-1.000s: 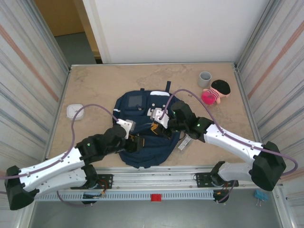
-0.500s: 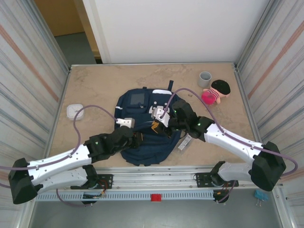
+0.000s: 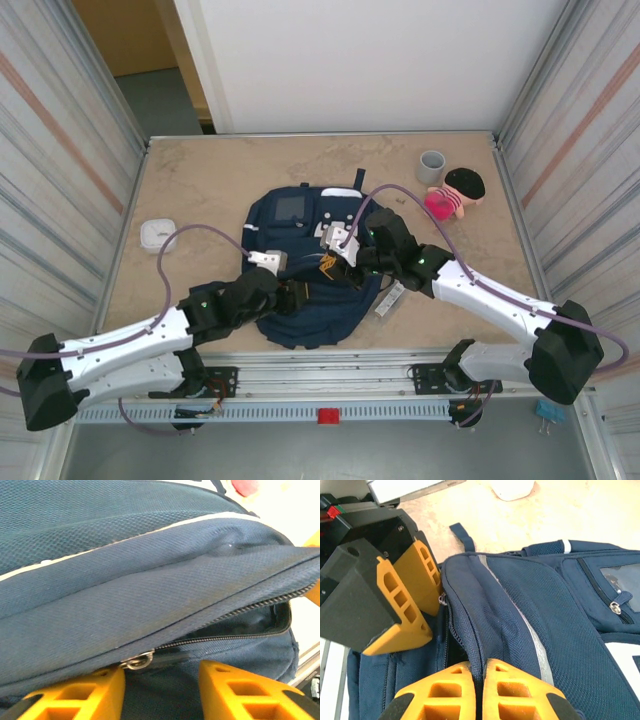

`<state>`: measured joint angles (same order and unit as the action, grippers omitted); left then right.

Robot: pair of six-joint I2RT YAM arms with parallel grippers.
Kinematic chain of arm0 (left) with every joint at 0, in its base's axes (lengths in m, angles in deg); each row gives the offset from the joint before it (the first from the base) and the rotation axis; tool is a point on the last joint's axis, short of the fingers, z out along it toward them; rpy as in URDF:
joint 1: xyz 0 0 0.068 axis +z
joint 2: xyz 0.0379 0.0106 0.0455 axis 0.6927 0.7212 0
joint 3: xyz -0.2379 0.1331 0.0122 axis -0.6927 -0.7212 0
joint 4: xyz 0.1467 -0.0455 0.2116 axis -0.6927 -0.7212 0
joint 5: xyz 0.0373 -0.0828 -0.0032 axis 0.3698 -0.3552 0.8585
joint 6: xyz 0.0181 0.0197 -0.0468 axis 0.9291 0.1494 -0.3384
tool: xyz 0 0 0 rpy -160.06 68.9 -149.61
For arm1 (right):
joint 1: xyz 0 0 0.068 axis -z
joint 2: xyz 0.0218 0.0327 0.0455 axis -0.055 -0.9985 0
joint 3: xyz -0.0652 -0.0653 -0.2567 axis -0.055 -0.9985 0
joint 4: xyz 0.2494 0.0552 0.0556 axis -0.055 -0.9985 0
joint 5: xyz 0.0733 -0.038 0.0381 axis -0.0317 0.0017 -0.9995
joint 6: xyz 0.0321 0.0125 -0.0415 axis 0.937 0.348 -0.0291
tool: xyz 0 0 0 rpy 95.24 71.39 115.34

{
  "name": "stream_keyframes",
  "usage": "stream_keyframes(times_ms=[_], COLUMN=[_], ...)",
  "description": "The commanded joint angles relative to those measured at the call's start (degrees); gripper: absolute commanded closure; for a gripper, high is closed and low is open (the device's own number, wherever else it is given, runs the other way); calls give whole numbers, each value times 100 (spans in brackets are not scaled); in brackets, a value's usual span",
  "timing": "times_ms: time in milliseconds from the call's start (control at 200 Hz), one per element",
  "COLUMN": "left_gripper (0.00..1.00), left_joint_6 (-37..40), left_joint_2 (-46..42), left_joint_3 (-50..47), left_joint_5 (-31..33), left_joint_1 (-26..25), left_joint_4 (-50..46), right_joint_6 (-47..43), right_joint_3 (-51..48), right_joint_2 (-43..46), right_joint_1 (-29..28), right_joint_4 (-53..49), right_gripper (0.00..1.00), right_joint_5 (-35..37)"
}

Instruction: Pack the student bag

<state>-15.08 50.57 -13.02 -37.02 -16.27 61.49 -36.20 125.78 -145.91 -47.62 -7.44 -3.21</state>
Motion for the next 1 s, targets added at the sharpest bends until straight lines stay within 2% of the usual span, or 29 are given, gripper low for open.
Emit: stream_keyframes(times_ms=[0,110,286,346,416,551,857,912,992], left_gripper=[50,53,80,91,100,100,100,100,100], left_joint_6=[-41,-379,-584,-558,-532,-429,202,313,417], left_joint_2=[147,82,-239,-359,-508,-877,-1340,-1312,-1221], left_joint_3=[122,29,-112,-73,-95,-299,-573,-564,-536], left_joint_5=[-48,412,639,712,745,670,-299,-509,-749], left_joint_1=[18,26,210,214,229,313,861,861,862], left_joint_4=[280,162,-153,-437,-678,-848,-494,-337,-148], right_joint_6=[152,116,-140,-162,-182,-353,-463,-463,-554], right_joint_3=[367,367,238,194,250,293,353,389,437], right_joint_2=[239,302,551,568,550,493,377,280,107], right_joint_1=[-6,-8,66,207,406,638,630,533,287], right_joint_4=[463,438,348,317,93,-218,-313,-302,-324], right_gripper=[100,100,100,100,100,100,100,89,81], right_joint_5=[-526,-706,-893,-989,-1096,-1039,-1157,-989,-541])
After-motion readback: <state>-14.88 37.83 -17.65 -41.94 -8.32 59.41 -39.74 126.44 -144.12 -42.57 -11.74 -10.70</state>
